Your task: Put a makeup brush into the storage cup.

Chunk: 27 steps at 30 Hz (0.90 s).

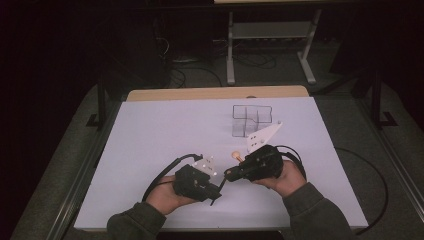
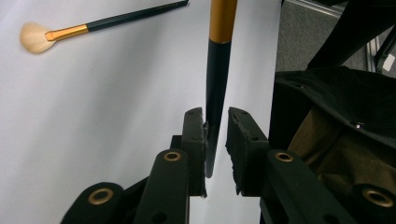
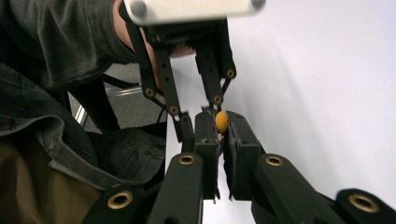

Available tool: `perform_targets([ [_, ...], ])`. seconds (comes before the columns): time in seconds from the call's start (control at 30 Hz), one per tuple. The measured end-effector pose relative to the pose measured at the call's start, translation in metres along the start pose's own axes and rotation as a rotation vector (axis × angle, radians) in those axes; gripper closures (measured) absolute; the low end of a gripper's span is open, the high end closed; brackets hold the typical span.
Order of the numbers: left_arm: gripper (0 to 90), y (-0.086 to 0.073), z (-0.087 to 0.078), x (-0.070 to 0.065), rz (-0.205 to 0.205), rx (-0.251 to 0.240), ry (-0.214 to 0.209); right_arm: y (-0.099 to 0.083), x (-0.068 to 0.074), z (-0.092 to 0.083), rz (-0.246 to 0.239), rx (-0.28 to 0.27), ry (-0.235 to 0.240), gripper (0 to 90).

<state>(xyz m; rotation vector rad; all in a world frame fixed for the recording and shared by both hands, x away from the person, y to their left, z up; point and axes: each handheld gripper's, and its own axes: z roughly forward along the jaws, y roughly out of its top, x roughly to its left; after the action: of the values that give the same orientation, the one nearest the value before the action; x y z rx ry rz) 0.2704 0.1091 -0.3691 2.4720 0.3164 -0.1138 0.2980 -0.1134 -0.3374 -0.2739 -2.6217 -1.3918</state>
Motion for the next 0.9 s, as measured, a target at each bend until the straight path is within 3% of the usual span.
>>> perform_targets([
  [0.07, 83.1, 0.0004, -0.0003, -0.0002, 0.003, -0.001, -0.002, 0.0022, 0.0011, 0.0002, -0.007, -0.005, 0.0, 83.7],
  [0.53, 84.5, -0.0009, -0.0024, 0.0018, -0.032, -0.034, 0.012, 0.0049, 0.0014, 0.0009, -0.008, -0.033, -0.017, 82.2],
  [0.7, 84.5, -0.0012, -0.0023, 0.002, -0.033, -0.045, 0.014, 0.0037, 0.0013, 0.0014, -0.006, -0.033, -0.022, 74.5],
  [0.9, 84.5, -0.0007, -0.0038, 0.0021, -0.041, -0.066, 0.014, 0.001, 0.0007, 0.0043, 0.017, -0.03, -0.029, 71.5],
])
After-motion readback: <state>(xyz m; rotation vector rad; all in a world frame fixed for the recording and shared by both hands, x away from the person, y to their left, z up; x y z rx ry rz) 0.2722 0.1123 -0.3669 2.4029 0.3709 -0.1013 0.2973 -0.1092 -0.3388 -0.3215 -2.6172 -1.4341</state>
